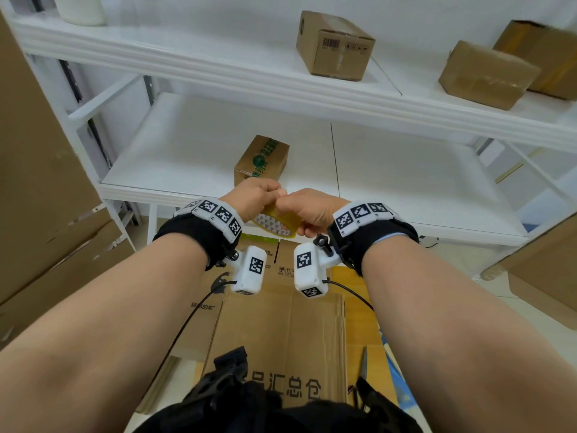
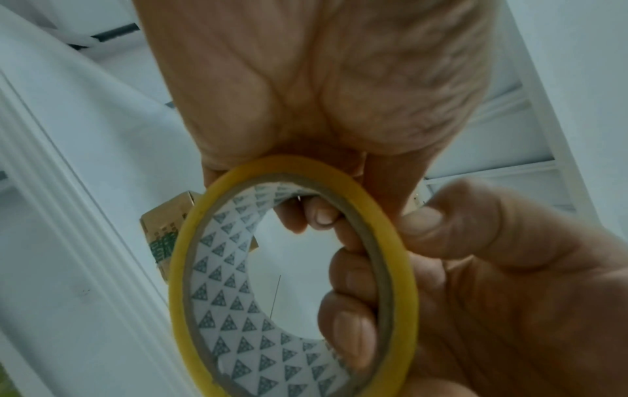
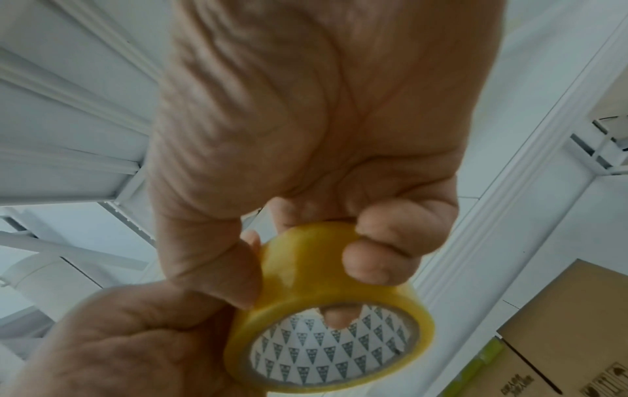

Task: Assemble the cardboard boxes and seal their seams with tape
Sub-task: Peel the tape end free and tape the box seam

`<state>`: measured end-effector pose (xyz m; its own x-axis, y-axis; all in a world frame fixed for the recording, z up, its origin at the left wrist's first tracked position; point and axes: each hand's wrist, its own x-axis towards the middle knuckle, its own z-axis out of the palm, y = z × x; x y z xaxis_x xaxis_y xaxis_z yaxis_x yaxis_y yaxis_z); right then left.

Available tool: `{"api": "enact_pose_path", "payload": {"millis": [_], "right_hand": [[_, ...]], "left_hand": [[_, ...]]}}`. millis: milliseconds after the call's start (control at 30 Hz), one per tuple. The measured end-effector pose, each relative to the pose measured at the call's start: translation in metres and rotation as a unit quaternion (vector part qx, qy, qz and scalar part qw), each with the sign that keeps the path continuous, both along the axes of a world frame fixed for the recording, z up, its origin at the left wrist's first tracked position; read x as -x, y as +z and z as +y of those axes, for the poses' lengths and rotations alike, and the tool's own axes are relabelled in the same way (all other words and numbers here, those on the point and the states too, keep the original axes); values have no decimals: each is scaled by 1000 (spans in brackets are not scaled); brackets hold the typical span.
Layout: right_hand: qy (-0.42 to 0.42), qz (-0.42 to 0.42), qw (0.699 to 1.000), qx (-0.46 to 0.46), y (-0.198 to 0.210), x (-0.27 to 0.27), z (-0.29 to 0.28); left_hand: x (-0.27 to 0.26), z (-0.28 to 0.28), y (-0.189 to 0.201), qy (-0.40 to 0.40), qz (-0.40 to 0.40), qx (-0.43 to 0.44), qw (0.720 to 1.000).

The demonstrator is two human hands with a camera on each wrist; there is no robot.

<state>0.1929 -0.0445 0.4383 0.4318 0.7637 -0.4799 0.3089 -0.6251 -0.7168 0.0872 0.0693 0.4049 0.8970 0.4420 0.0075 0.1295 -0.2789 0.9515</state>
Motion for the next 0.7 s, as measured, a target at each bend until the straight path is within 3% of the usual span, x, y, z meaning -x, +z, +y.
{"api": "enact_pose_path", "payload": {"millis": [467, 700], "right_hand": [[7, -1, 999, -35, -9, -3, 0], [23, -8, 998, -55, -9, -8, -3]], "left_hand": [[-6, 8, -1, -7, 13, -31, 999], [-7, 12, -7, 12, -16, 45, 999]]}}
